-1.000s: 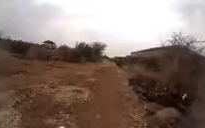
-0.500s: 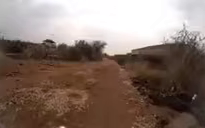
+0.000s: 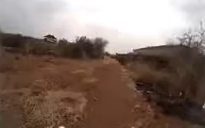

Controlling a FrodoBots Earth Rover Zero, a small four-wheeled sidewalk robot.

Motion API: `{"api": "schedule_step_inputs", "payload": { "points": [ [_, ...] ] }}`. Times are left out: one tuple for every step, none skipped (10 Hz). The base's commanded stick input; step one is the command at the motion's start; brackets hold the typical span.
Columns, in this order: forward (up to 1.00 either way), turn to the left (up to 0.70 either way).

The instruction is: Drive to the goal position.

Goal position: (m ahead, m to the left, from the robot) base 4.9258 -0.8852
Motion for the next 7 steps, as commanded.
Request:
{"api": "schedule_step_inputs", "payload": {
  "points": [
    [0.50,0.00],
    [0.50,0.00],
    [0.50,0.00],
    [0.50,0.00],
    [0.50,0.00],
    [0.50,0.00],
    [0.50,0.00]
  ]
}}
